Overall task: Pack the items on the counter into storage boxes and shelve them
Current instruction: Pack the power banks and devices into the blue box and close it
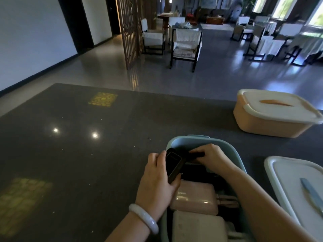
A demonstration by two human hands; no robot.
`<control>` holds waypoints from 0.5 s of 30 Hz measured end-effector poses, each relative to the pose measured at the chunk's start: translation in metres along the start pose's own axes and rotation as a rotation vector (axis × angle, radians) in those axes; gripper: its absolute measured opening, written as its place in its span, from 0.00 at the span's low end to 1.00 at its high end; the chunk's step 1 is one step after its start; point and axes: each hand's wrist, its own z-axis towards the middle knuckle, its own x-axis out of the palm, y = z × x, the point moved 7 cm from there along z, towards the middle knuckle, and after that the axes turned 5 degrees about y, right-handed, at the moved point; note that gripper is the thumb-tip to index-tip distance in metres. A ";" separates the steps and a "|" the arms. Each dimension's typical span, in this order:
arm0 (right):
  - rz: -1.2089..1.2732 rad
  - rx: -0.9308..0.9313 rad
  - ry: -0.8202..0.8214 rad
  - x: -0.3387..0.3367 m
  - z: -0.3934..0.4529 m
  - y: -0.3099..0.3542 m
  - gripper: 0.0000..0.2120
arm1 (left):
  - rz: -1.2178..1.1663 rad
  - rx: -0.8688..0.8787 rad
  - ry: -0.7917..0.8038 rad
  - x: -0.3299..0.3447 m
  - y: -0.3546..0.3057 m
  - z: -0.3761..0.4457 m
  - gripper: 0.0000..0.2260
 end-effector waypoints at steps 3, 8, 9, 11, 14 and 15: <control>0.071 0.022 0.005 0.003 0.003 -0.004 0.11 | 0.009 0.003 -0.024 -0.001 -0.002 -0.001 0.32; 0.143 0.074 -0.062 0.007 0.009 -0.013 0.13 | 0.051 0.011 -0.011 -0.001 -0.004 -0.003 0.32; 0.144 0.076 -0.066 0.009 0.009 -0.012 0.14 | 0.057 0.012 -0.005 -0.001 -0.004 -0.003 0.33; 0.132 0.053 -0.050 0.012 0.010 -0.009 0.16 | 0.062 0.009 0.000 -0.002 -0.004 -0.004 0.33; 0.116 0.016 0.004 0.014 0.011 -0.005 0.16 | 0.070 -0.001 -0.007 -0.003 -0.003 -0.005 0.33; 0.121 0.014 0.024 0.014 0.011 -0.005 0.16 | 0.072 -0.006 -0.009 -0.003 -0.003 -0.005 0.33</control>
